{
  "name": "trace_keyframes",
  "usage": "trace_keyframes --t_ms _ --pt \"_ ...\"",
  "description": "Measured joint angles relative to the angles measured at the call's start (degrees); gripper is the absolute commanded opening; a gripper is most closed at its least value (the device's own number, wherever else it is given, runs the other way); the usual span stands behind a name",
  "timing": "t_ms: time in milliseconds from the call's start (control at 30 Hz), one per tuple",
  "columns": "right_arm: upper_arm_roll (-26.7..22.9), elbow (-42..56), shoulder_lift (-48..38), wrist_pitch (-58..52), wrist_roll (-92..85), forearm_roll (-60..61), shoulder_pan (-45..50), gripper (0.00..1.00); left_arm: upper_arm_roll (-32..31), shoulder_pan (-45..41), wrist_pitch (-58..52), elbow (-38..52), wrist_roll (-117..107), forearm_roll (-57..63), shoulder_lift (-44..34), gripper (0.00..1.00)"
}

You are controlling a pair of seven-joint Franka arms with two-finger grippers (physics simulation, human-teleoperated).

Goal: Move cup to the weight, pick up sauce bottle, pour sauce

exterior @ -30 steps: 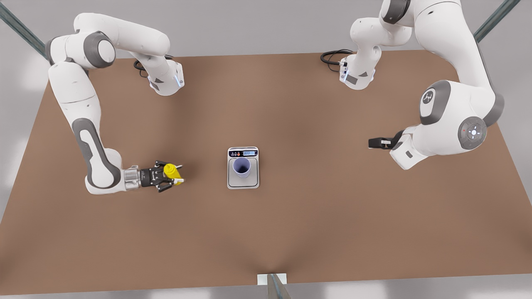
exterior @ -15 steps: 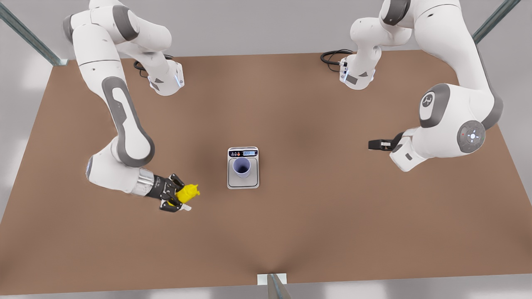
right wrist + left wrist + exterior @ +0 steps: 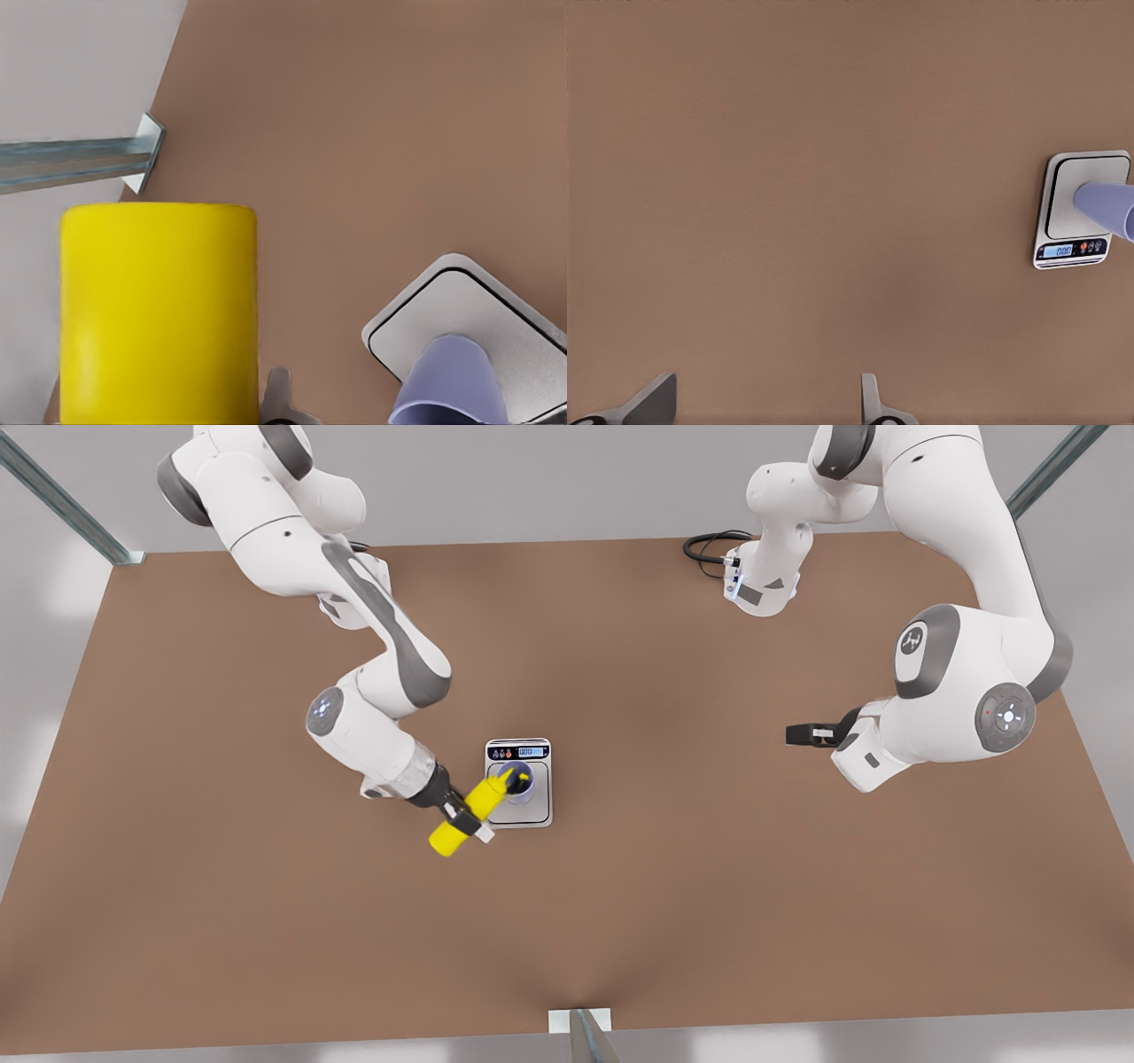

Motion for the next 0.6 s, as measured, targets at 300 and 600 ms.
trace_keyframes --t_ms 300,600 --pt "0.49 -2.56 2.22 7.19 -1.10 -19.85 0.06 0.21 0.00 0.00 0.09 0.00 0.00 0.01 0.09 1.00" --pt "-0.72 -2.73 3.95 12.93 0.88 -22.76 3.53 0.21 0.00 0.00 0.09 0.00 0.00 0.01 0.35 1.00"
